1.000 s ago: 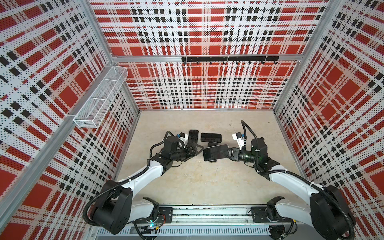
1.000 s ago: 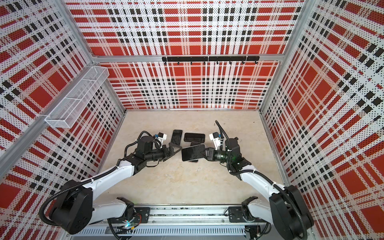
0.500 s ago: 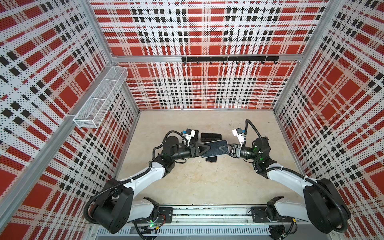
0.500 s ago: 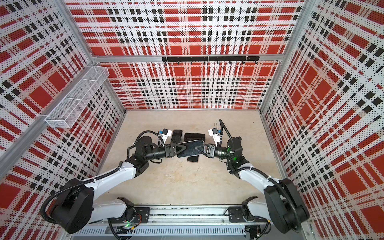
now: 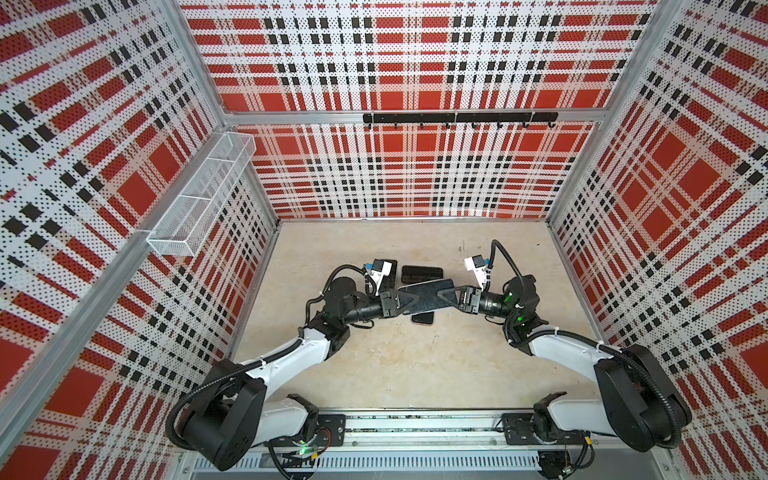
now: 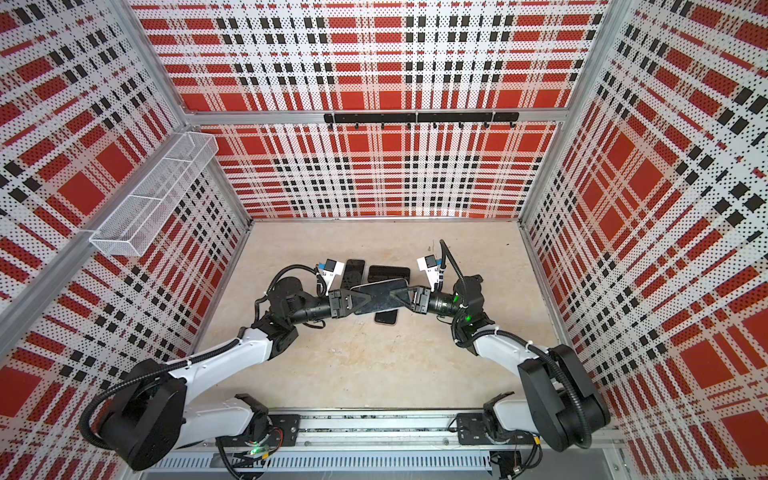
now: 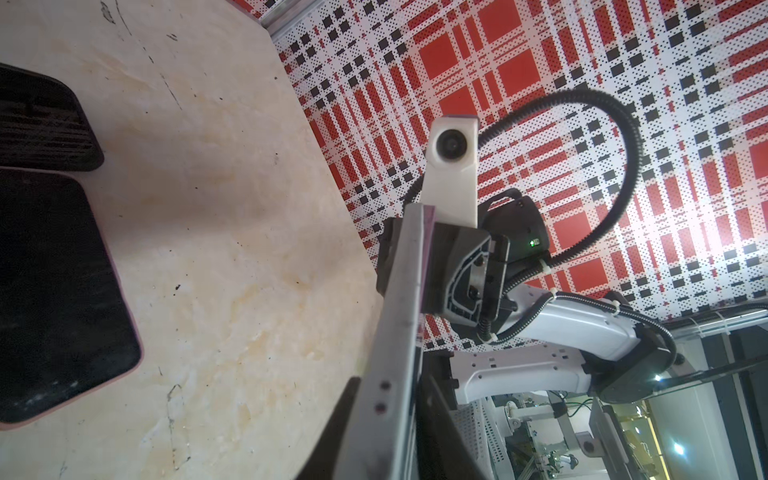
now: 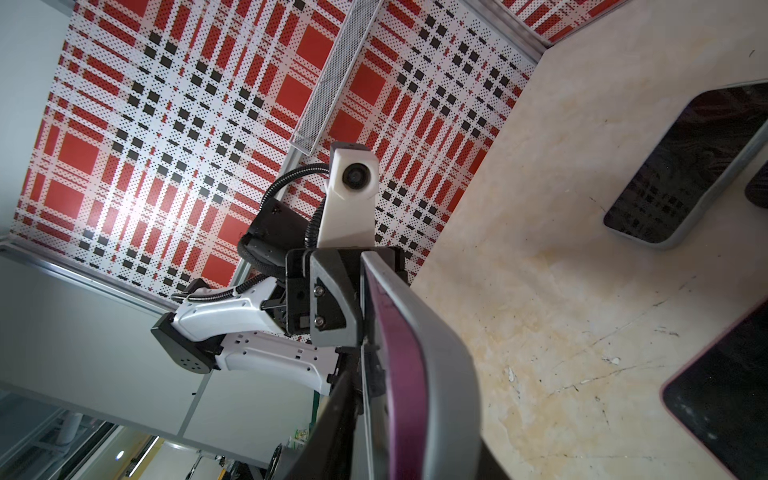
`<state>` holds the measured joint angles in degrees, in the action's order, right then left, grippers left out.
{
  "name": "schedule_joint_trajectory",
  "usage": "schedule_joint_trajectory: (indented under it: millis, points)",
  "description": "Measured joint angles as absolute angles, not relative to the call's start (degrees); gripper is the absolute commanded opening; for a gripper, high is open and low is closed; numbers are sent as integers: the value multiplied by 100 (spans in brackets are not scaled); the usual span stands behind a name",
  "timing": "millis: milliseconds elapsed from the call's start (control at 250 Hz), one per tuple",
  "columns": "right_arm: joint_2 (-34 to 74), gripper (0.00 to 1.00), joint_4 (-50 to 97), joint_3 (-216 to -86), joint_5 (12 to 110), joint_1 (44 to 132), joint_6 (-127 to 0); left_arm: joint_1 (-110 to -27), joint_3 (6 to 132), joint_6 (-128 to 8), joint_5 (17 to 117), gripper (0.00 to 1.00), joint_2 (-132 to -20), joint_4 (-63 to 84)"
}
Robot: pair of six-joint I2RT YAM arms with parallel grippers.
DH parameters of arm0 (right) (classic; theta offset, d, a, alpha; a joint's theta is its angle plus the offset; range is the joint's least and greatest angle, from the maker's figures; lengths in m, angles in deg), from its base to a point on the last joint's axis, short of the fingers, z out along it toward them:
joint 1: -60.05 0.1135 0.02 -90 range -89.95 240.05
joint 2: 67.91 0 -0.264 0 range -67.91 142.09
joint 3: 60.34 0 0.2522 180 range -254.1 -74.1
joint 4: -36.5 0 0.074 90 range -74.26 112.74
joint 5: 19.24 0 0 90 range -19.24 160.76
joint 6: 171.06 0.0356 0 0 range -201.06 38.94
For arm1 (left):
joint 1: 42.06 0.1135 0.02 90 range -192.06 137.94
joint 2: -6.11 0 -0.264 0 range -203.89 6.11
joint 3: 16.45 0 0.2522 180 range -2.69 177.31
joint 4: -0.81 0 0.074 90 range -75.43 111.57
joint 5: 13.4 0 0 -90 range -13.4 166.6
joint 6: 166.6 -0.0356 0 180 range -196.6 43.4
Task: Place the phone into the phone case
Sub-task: 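Lift the cased phone between both grippers and squeeze its edges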
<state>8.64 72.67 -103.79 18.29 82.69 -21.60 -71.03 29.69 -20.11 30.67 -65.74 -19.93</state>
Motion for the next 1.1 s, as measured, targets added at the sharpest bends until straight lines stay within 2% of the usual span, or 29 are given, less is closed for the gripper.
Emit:
schedule_joint_trajectory:
  millis: [336, 452, 584, 696, 844, 924, 1097]
  points:
    - [1273, 37, 7916, -10724, 1829, 8118, -1649, -7105, 2947, -1959, 3027, 18, -6572, -2316]
    - [1314, 34, 8041, -10742, 1836, 8113, -1539, -7112, 2947, -1943, 3023, 17, -6572, -2358]
    - [1317, 24, 8038, -10744, 1895, 8096, -1544, -7143, 2947, -1937, 3023, 17, -6572, -2404]
    - [1317, 11, 8043, -10755, 1938, 8096, -1598, -7143, 2945, -1880, 3023, 17, -6603, -2410]
    - [1314, 4, 8045, -10770, 1901, 8096, -1657, -7140, 2943, -1808, 3010, 17, -6649, -2445]
    - [1312, 8, 8034, -10770, 1919, 8094, -1734, -7140, 2945, -1808, 3010, 17, -6673, -2471]
    - [1306, 32, 7861, -10770, 2056, 8094, -1963, -7162, 2947, -1808, 3032, 14, -6699, -2509]
